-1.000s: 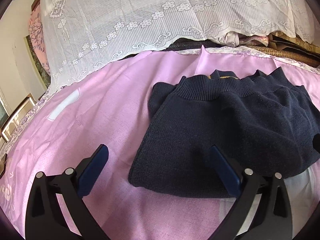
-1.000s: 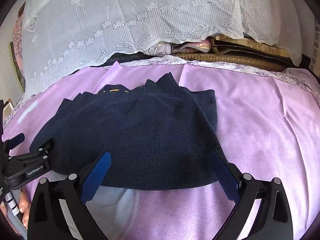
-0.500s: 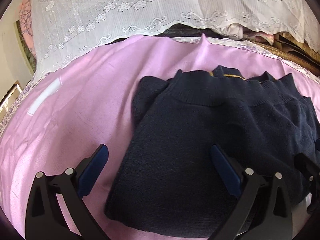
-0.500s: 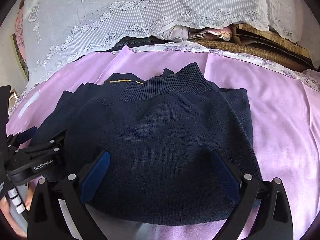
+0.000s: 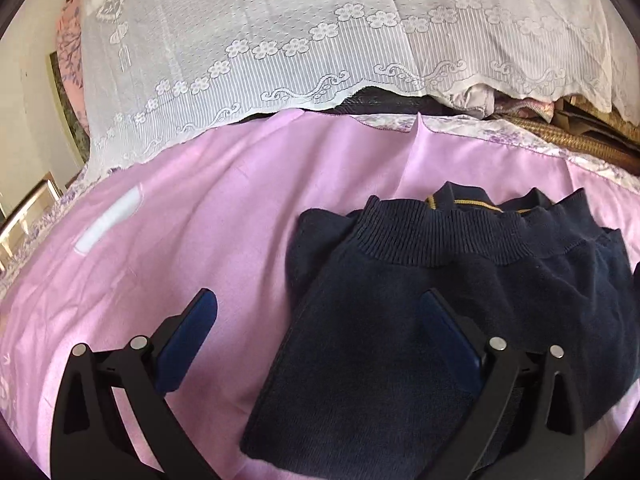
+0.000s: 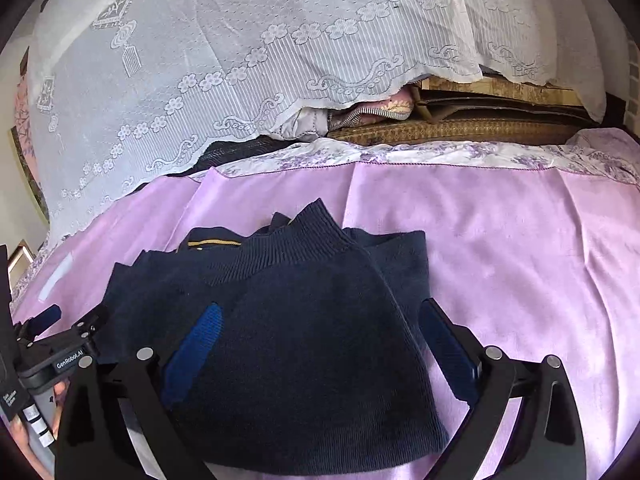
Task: Fold small clothes
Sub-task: 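Press and smooth the folded cardigan bundle flat with both grippers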
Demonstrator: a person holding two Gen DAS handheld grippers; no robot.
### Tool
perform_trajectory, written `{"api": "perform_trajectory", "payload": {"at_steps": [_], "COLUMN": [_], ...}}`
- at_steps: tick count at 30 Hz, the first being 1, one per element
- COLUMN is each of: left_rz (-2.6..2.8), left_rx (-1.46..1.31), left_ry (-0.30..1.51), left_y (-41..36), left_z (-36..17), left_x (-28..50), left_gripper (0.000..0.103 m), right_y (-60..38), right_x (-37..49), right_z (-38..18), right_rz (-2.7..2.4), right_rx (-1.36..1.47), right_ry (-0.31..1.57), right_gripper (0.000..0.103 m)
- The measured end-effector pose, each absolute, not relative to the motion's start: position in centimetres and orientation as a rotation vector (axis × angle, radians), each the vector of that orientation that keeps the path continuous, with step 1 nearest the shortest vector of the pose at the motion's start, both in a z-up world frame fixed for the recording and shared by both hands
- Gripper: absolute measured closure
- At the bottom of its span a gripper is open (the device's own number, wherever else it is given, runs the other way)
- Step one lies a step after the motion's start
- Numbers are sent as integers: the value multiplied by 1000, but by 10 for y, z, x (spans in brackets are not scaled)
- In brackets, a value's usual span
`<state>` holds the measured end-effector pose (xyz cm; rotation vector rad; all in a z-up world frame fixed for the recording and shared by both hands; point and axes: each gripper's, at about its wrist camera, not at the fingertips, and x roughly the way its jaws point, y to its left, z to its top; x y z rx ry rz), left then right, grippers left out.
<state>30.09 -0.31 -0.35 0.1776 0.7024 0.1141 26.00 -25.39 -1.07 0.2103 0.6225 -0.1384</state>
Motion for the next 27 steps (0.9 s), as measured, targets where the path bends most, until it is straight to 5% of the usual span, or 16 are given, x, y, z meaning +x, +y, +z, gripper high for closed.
{"api": "perform_trajectory", "payload": {"at_steps": [6, 9, 19, 27], "left_rz": [126, 67, 26, -113], "left_rx": [83, -80, -9, 147], "left_ry": [867, 936, 779, 763], "left_y": [20, 45, 20, -50], "left_z": [-28, -35, 1, 3], "left_x": [354, 363, 304, 267], "left_gripper": [4, 4, 4, 4], "right_y": [-295, -320, -358, -358], "right_x": [308, 299, 252, 230], "right_z": [-54, -53, -48, -57], "right_rz": [-207, -214, -12, 159], "right_rx": [356, 469, 841, 954], "right_ry": [839, 801, 661, 696], "right_gripper": [3, 4, 5, 23]}}
